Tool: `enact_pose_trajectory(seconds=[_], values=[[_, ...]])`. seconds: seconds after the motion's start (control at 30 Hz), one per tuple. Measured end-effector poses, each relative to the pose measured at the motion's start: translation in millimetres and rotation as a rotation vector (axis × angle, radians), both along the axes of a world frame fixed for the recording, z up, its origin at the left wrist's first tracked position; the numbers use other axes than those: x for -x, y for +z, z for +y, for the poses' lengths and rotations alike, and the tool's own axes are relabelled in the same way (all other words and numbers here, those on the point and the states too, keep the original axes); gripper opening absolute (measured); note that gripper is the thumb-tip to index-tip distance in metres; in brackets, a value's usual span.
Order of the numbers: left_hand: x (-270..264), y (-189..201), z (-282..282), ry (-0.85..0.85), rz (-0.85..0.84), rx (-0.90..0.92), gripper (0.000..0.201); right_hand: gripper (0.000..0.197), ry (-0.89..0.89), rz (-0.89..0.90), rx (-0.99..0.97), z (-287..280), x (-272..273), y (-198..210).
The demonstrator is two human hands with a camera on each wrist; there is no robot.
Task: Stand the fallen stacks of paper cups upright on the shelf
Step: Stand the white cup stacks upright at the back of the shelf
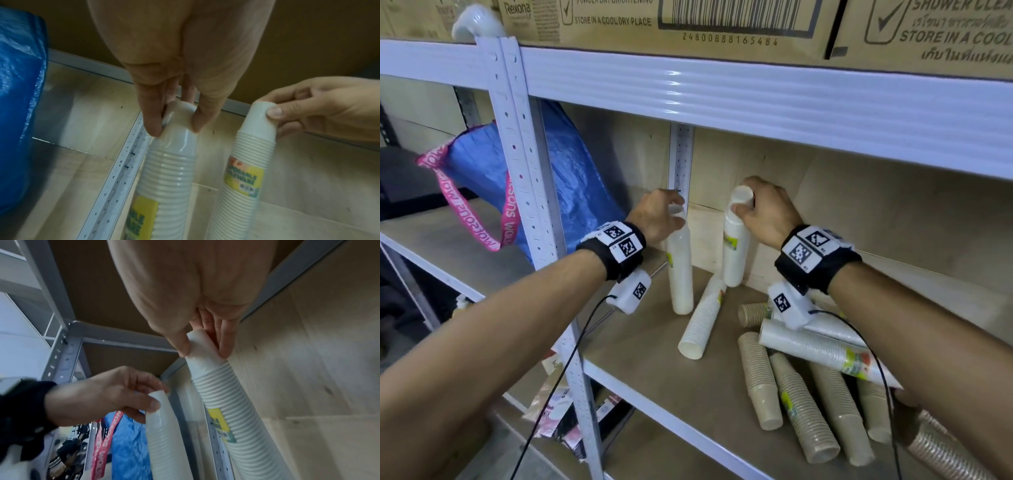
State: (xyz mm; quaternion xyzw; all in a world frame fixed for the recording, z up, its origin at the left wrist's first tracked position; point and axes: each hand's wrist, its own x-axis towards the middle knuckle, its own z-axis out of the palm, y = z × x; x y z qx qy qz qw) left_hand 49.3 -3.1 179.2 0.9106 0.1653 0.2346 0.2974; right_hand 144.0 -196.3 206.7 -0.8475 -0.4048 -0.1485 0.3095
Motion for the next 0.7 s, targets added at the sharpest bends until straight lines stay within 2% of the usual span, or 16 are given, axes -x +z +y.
enact_pose_trajectory(seconds=[0.13, 0.23, 0.43, 0.7], values=[[-17.5, 12.7, 12.5, 0.001, -0.001, 0.017, 0.046, 0.031, -0.001, 0.000, -0.041, 22.8, -3.2, 22.3], [-28.2, 16.3, 24.4, 0.010, 0.008, -0.006, 0.046, 0.035, 0.009, 0.060, -0.053, 41.1, -2.1, 24.3], [-39.1, 16.3, 41.4, 0.033, 0.016, -0.094, 0.042, 0.041, 0.001, 0.142, 0.007, 75.1, -5.9, -1.4], [-49.7, 2.3, 52.1, 0.000, 0.060, -0.046, 0.038, 0.038, -0.022, 0.202, 0.083, 98.5, -18.8, -26.6]])
